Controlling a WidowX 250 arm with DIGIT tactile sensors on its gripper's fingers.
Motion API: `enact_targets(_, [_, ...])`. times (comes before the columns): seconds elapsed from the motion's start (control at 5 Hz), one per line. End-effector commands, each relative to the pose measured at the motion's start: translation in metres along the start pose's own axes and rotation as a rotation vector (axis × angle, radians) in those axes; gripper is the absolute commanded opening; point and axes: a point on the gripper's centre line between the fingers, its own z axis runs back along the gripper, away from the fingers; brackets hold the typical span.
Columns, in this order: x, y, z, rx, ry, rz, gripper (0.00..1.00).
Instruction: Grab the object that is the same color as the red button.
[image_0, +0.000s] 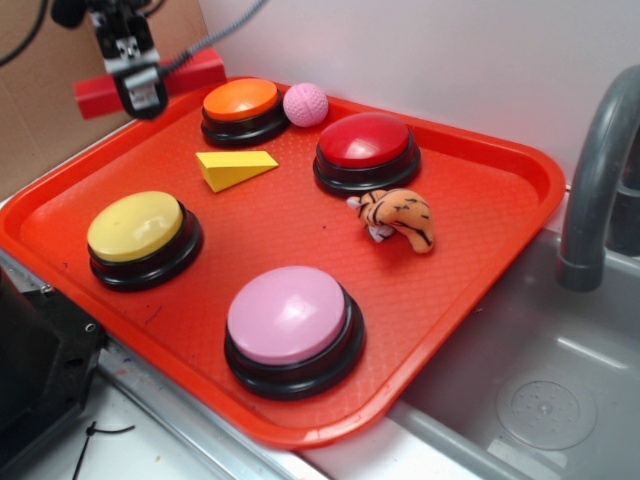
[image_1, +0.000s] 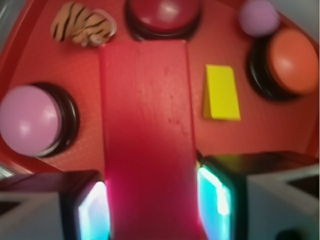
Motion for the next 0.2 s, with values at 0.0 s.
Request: enact_targets(0.0, [0.0245, -0.0009, 0.0152, 0.058, -0.045, 0.346, 0.0])
